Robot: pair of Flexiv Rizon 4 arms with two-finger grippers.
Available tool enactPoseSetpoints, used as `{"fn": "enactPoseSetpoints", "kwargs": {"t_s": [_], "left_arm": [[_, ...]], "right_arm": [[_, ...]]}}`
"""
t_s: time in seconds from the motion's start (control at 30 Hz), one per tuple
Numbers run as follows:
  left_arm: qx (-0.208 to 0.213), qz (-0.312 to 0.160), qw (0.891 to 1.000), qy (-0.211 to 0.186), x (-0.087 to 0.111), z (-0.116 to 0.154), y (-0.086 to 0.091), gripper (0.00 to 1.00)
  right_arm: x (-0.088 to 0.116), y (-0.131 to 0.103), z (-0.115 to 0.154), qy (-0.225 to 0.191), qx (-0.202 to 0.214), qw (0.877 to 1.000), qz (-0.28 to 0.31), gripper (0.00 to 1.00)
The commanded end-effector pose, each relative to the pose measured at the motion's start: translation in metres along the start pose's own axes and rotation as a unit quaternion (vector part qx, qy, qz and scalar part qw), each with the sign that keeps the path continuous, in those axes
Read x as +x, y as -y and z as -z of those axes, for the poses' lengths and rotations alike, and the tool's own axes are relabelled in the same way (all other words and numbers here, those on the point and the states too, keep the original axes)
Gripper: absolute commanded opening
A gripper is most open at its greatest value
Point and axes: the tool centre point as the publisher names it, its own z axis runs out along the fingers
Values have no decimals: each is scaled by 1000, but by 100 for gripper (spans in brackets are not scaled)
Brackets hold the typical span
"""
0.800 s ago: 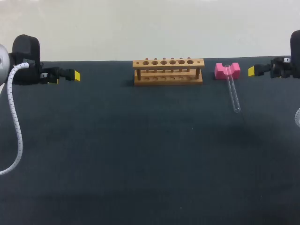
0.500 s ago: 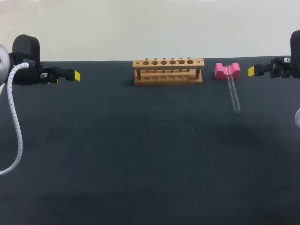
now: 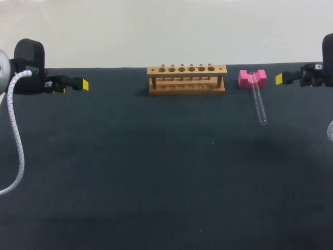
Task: Grasp the test tube, adjust it, and insert it.
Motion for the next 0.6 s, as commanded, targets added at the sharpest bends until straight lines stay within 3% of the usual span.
{"fn": "enactPoseSetpoints", "kwargs": {"t_s": [0.03, 0.3, 0.43, 0.6], "left_arm": [[57, -18, 998, 20, 2, 3, -18, 100], [76, -69, 993, 50, -21, -19, -43, 100], [109, -132, 983, 64, -30, -29, -45, 100], [171, -204, 961, 71, -39, -35, -35, 100]], "right_arm": [[0, 0, 0, 0, 0, 1000, 0, 100], [0, 0, 0, 0, 0, 1000, 0, 100], [0, 0, 0, 0, 0, 1000, 0, 100], [0, 0, 0, 0, 0, 1000, 0, 100]]}}
